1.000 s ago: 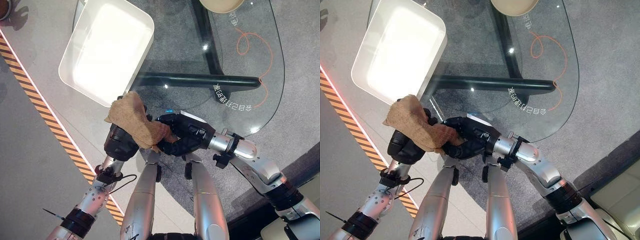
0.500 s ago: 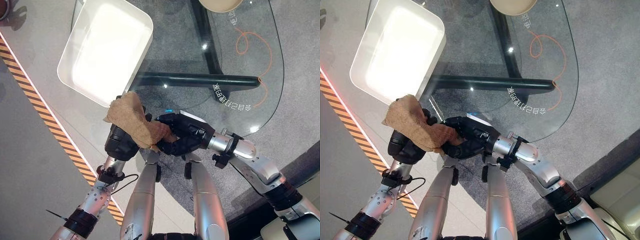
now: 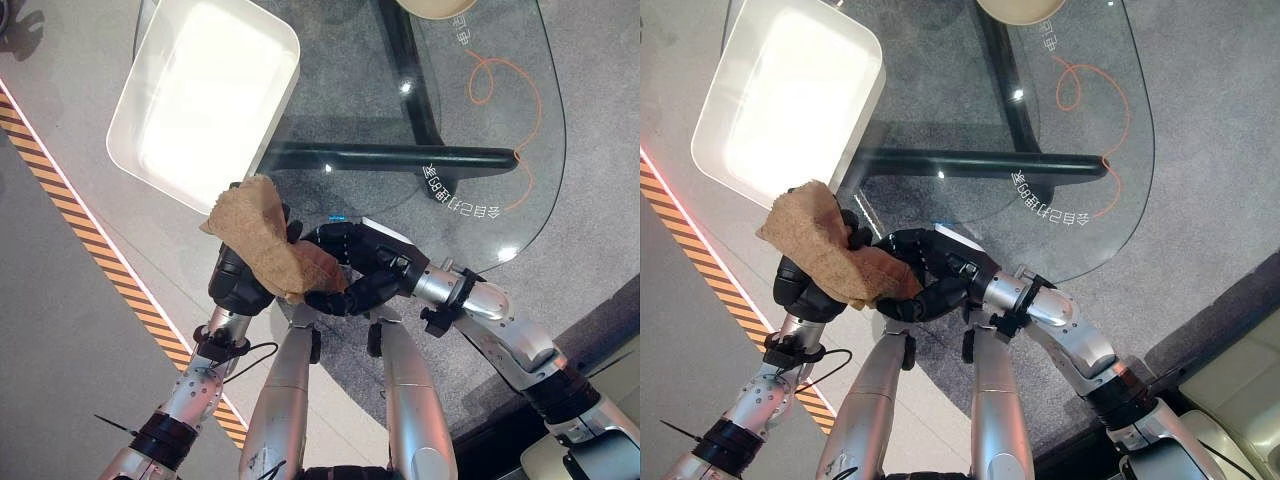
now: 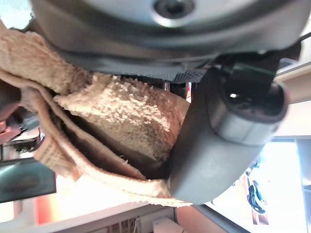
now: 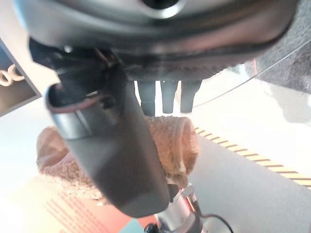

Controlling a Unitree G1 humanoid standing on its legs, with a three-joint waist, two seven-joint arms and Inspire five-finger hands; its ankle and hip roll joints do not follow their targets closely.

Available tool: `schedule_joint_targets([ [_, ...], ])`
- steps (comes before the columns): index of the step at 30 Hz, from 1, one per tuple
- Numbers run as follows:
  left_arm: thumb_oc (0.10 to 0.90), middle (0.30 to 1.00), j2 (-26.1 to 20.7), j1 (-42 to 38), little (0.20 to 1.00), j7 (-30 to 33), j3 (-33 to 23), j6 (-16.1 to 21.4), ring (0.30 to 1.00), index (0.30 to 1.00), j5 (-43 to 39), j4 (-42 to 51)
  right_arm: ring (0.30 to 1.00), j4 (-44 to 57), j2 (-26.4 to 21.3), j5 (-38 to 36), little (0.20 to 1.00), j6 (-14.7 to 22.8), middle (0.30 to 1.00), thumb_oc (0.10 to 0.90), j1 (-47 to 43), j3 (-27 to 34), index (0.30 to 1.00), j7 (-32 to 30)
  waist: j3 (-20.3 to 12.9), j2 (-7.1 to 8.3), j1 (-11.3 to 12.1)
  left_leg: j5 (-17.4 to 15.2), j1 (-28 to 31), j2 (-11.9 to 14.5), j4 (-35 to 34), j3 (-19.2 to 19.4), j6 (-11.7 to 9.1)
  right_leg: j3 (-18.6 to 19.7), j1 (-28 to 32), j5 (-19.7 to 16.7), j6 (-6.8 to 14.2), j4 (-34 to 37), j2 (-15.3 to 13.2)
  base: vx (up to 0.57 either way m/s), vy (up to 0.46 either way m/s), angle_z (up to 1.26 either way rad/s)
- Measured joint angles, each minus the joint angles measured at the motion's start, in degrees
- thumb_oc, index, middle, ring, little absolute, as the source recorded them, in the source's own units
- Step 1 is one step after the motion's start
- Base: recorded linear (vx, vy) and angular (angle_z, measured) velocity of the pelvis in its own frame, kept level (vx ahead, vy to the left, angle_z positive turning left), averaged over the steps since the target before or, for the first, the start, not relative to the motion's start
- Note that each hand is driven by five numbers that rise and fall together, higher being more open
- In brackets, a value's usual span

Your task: Wipe the table with a cloth and put it in the basket.

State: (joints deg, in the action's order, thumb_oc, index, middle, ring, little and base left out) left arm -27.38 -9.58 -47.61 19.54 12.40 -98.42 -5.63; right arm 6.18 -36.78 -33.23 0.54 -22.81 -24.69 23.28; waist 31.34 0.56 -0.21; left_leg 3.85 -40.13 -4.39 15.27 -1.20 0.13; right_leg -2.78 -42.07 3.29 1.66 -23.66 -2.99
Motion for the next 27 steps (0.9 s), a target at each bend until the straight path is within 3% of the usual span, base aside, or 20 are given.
schedule_joint_targets([
  [11,0.1,0.3,2.76,1.39,0.2,10.48,-7.94,9.35,0.3,0.3,7.42,-0.47,0.9,-0.06,0.13,0.61,0.9,0.57,0.9,0.8,4.06,7.25,0.9,-2.06,0.0,0.05,0.02,-0.45,-0.28,0.09,0.83,0.15,0.09,0.16,-0.09,0.0,0.0,-0.09,0.13,0.0,0.0,0.0],
  [19,0.1,0.3,0.89,1.56,0.2,20.85,-12.8,17.56,0.3,0.3,22.87,-0.41,0.9,-0.05,0.28,0.61,0.9,-0.16,0.9,0.8,5.62,8.0,0.9,-1.82,0.0,0.02,0.26,-0.51,-0.29,0.07,0.77,1.49,0.18,1.52,-1.03,0.06,0.08,-1.02,0.08,0.01,0.073,-0.06],
  [27,0.1,0.3,-2.4,0.67,0.2,36.46,-14.19,19.25,0.3,0.3,41.79,-0.27,0.9,-0.06,0.57,0.59,0.9,-3.42,0.9,0.8,5.37,8.09,0.9,-0.47,0.01,-0.26,0.17,-0.55,-0.62,0.06,0.79,2.29,0.22,1.99,-2.19,0.23,0.09,-2.04,0.01,0.0,0.067,-0.03],
])
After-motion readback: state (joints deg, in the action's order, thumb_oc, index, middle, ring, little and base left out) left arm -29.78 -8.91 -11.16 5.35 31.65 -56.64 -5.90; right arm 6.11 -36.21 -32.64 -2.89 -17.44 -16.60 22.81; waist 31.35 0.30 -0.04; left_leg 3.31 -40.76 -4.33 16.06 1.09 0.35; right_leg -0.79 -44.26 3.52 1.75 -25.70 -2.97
